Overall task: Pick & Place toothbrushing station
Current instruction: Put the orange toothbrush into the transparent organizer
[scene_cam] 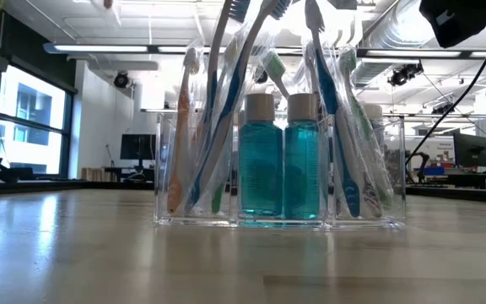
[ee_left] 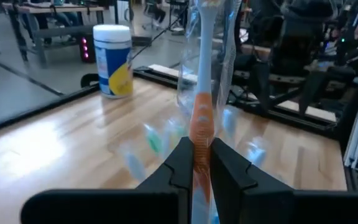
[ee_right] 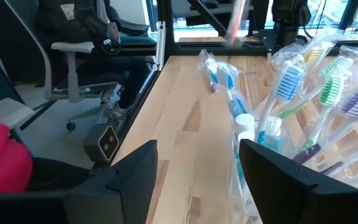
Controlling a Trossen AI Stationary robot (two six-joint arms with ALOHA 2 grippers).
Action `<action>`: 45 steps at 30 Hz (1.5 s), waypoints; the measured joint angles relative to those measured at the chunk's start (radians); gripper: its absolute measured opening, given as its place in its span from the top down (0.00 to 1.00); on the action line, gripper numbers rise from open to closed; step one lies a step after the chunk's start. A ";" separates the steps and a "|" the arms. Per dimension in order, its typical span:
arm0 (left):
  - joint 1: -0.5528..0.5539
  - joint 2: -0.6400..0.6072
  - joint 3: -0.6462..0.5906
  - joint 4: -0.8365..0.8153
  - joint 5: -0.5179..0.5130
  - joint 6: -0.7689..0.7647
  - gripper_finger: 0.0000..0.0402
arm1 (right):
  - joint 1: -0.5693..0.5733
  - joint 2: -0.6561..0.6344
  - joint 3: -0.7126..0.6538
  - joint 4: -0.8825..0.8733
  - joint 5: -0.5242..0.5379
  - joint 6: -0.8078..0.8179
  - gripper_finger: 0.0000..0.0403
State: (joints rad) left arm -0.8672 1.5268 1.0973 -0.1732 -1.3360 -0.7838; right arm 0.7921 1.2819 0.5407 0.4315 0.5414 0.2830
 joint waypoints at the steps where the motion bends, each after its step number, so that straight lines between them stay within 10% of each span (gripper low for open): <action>1: 0.000 0.034 0.000 0.050 -0.008 0.001 0.94 | 0.000 0.000 0.000 0.002 0.000 -0.001 0.45; 22: 0.072 0.274 0.002 0.513 -0.060 0.205 0.94 | 0.037 0.000 0.000 0.006 -0.078 0.004 0.45; 45: 0.131 0.374 0.001 0.513 -0.086 0.133 0.94 | 0.106 0.000 0.000 0.026 -0.077 0.006 0.45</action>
State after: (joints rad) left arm -0.7364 1.9004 1.0985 0.3399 -1.4219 -0.6506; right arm 0.8985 1.2819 0.5407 0.4575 0.4641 0.2893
